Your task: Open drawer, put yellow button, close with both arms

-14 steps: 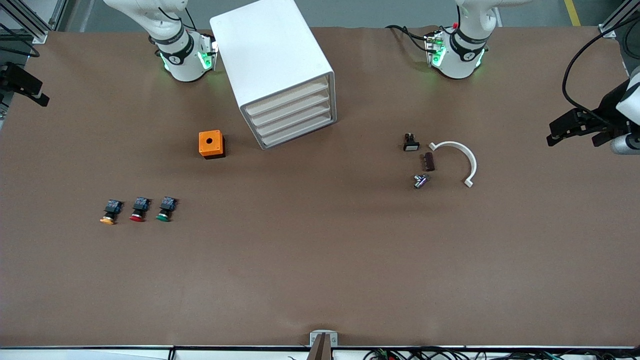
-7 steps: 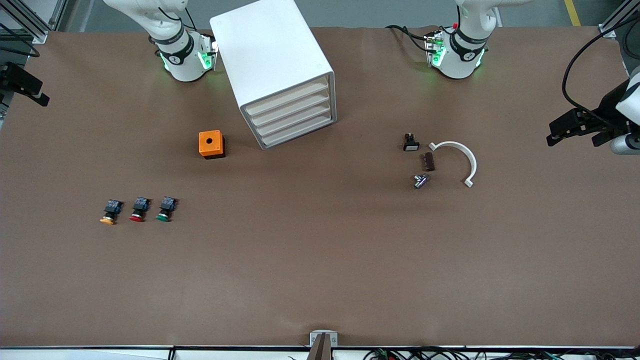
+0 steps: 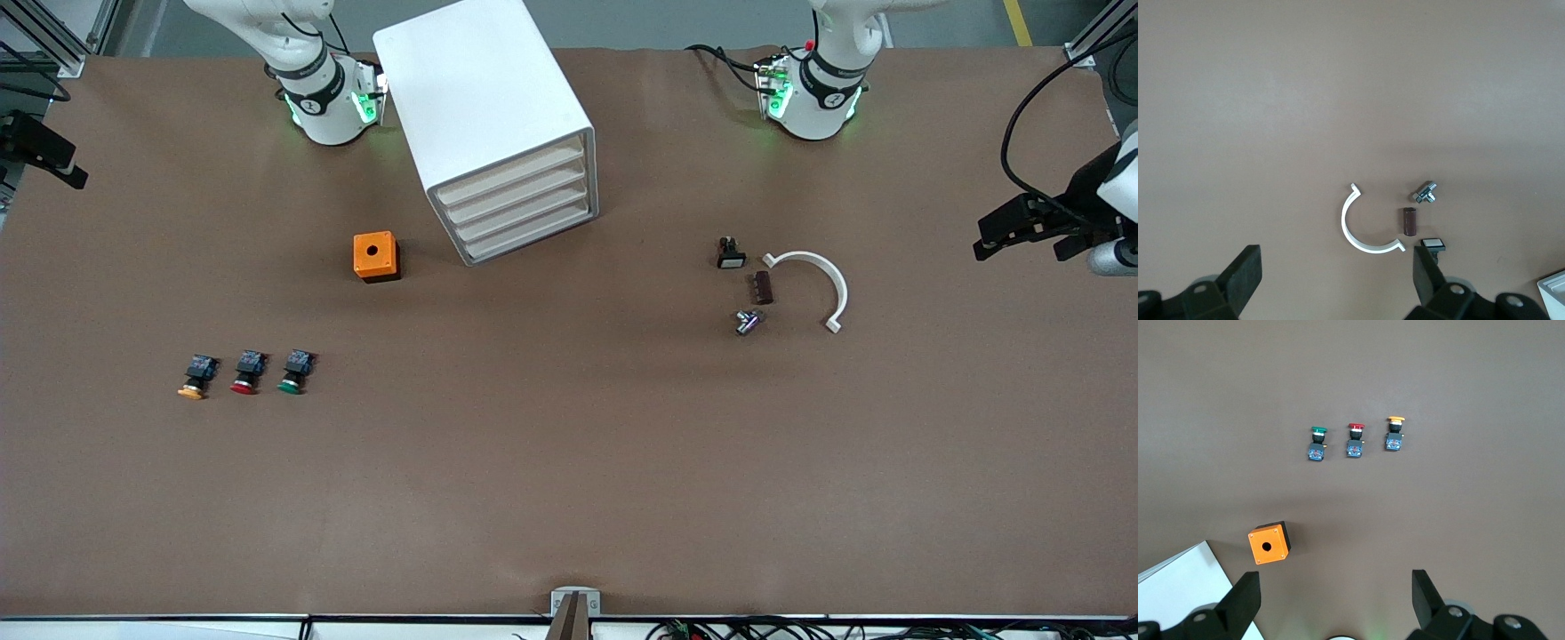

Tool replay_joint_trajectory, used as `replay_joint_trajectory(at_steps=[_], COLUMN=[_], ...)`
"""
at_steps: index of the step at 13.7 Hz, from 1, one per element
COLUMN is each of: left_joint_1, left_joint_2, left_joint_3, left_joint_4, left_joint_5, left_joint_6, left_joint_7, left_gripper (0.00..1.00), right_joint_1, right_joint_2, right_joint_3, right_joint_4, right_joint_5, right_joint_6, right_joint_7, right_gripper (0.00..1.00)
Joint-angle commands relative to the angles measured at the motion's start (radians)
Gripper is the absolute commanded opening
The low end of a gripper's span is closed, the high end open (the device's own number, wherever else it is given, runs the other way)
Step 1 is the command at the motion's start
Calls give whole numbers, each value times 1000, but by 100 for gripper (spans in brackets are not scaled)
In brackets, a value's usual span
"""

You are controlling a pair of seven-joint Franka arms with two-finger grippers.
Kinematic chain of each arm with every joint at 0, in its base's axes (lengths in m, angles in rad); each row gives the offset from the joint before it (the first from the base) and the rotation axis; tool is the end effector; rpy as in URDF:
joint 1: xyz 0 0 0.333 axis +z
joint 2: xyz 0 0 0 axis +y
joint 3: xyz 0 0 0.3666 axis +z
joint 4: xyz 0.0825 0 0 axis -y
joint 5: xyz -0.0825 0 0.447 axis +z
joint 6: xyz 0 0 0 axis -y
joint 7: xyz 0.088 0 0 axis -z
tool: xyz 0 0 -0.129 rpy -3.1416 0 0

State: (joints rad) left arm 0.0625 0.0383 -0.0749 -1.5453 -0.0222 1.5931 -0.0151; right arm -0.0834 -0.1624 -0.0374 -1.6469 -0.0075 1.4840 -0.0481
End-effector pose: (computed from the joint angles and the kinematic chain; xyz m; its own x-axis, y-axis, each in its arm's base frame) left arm 0.6336 -0.0097 0.6449 1.0000 0.0033 0.0092 0.0030 -0.9997 0.0252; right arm 0.5440 -0.0690 0.6997 0.9973 -0.0728 -0.0007 -0.0728 -0.9973 0.0014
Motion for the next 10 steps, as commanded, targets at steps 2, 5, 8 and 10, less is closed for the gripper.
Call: replay_joint_trajectory(at_steps=[2, 5, 8, 10], left_joint_1=[17, 14, 10, 7], left_joint_2=[37, 101, 167, 199], left_joint_3=[-8, -8, -9, -13], left_joint_4=[13, 11, 11, 5], left_joint_5=[21, 19, 19, 19], left_joint_6=[-18, -9, 27, 59], left_joint_7=[1, 1, 0, -29], left_gripper=[100, 100, 100, 100], right_joint_1=[-12, -13, -13, -15], right_joint_2=[-11, -9, -9, -8], right_joint_3=[5, 5, 5, 4], right_joint_4=[-4, -4, -4, -4], right_joint_5=[0, 0, 0, 0], right_joint_6=[-1, -2, -4, -4], right_joint_7=[-9, -9, -9, -9], right_gripper=[100, 100, 100, 100])
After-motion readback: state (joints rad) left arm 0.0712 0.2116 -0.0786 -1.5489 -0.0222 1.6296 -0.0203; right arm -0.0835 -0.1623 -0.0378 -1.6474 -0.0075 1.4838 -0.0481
